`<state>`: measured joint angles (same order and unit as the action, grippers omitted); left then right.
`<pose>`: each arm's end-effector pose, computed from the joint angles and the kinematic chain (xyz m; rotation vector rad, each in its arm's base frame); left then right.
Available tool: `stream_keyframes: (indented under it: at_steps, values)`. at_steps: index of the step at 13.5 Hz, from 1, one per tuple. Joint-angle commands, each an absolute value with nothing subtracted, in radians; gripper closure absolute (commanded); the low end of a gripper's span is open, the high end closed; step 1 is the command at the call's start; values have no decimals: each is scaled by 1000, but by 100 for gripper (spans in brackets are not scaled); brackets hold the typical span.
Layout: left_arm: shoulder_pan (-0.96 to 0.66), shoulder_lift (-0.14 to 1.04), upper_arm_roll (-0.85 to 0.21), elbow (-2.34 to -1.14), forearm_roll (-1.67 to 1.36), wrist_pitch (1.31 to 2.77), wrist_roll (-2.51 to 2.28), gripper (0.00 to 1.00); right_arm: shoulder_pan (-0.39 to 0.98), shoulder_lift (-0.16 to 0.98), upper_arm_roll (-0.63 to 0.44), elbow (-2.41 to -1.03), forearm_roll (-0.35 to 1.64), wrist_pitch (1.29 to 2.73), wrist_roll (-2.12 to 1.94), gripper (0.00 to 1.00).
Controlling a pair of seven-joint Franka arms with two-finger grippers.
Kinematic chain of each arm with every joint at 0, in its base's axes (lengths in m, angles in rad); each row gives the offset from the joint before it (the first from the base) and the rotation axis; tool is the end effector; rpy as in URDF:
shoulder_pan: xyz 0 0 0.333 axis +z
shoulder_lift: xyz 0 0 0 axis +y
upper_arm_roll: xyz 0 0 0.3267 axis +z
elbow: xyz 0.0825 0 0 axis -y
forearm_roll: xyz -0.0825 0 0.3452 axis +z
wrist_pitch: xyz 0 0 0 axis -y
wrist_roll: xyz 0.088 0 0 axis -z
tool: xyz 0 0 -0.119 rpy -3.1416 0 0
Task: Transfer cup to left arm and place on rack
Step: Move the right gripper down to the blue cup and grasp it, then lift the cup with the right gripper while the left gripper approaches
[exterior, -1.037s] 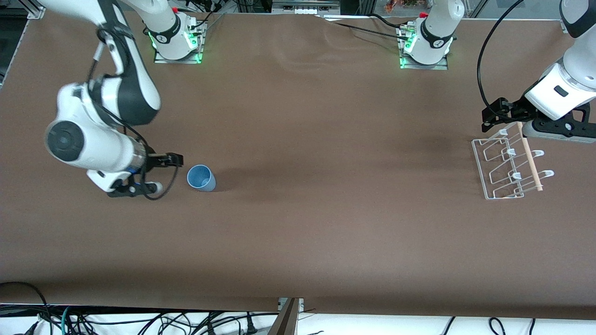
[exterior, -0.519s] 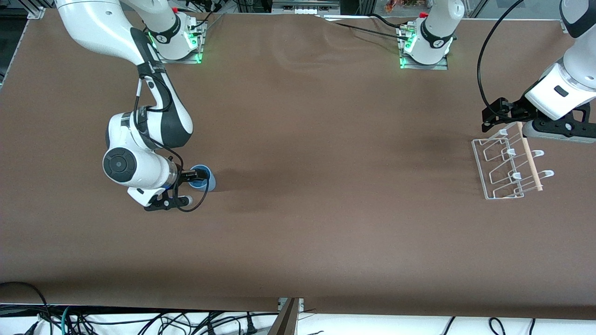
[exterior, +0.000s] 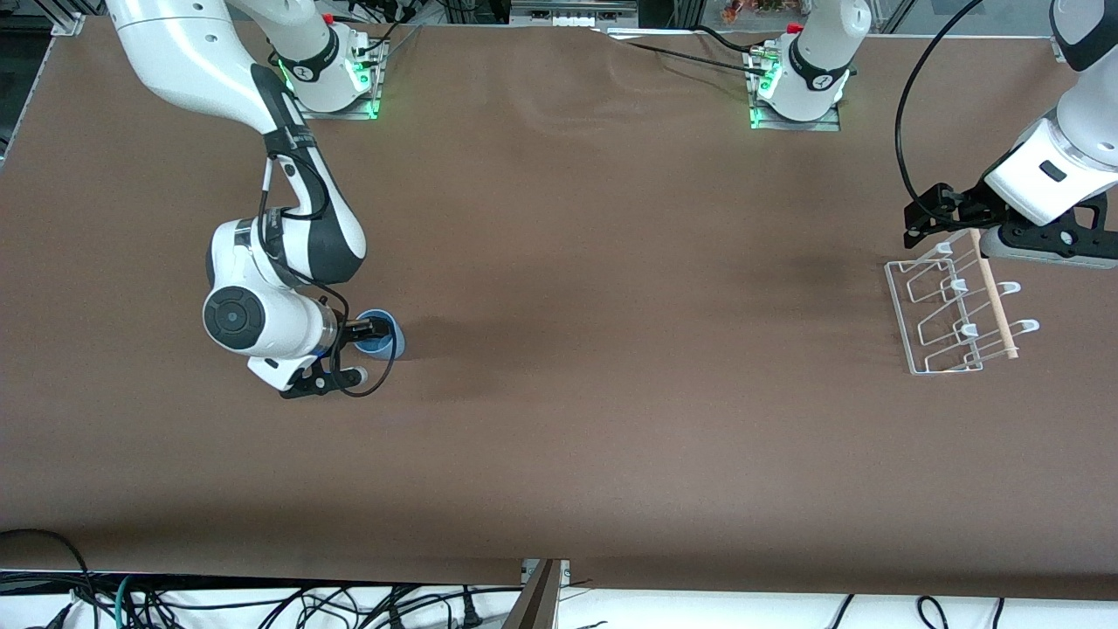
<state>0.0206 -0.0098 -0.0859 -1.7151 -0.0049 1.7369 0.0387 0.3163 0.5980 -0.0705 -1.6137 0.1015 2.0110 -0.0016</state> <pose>0.5230 -0.0349 0.5798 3.1326 -0.1619 0.0494 0.6184 0.1685 0.2829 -3.0877 -0.3148 0.3156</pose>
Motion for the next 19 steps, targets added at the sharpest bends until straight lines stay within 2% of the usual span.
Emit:
stream_keyframes:
  at_steps: [1, 3, 4, 8, 10, 13, 16, 19]
  values:
    - [21, -21, -87, -1709, -6, 1723, 29, 0, 316, 601, -67, -1606, 113, 2003, -14, 32]
    - [21, -21, -87, -1709, -6, 1721, 29, 0, 316, 601, -67, -1605, 114, 2002, 3, 80]
    - [21, -20, -87, -1709, -6, 1723, 29, 0, 316, 601, -66, -1605, 118, 2000, 9, 100]
    - [21, -21, -87, -1709, -6, 1721, 29, 0, 328, 612, -55, -1597, 138, 2014, 67, 100]
    - [20, -21, -87, -1709, -6, 1721, 29, 0, 330, 607, -55, -1583, 208, 2008, 109, 100]
    - [21, -20, -90, -1707, -6, 1721, 40, 0, 363, 610, -20, -1505, 302, 2002, 356, 100]
    - [20, -5, -91, -1707, -8, 1723, 41, 0, 428, 617, 41, -1491, 368, 2017, 586, 100]
    - [18, 18, -91, -1707, -21, 1700, 60, 0, 440, 633, 104, -1439, 685, 2059, 655, 100]
